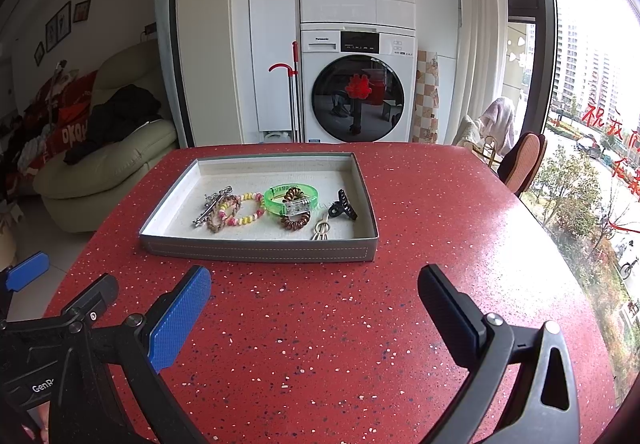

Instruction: Organize jewelry

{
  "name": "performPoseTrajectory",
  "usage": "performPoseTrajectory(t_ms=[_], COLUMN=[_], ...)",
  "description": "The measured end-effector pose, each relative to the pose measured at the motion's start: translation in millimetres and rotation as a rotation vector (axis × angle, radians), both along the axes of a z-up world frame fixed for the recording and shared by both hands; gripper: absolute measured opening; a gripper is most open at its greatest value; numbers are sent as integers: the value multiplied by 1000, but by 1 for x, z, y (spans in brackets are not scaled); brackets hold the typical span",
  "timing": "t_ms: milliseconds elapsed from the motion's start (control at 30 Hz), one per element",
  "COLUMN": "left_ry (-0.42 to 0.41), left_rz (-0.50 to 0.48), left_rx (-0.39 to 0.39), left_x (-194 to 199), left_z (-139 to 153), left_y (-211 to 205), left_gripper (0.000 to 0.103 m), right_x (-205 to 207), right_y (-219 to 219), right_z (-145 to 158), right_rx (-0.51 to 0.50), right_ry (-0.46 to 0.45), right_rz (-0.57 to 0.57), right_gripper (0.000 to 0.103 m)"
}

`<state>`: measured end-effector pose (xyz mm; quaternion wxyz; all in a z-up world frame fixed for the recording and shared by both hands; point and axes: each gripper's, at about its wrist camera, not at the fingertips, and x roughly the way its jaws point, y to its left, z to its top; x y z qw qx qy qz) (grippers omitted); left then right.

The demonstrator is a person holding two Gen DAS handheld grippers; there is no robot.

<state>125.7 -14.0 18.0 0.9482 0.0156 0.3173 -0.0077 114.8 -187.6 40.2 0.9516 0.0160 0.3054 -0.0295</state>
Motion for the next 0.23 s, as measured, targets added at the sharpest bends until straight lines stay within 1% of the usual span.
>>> performPoseTrajectory(t_ms=[233], left_ry=[-6], left_rz=[-16], left_rx=[9], left_x=[-2], left_z=[0], left_y=[-3], left_gripper=[103], right_x=[0], right_y=[1], right_z=[0], right_rx=[-1], right_ry=[0], right_rz=[0], right_gripper=[103])
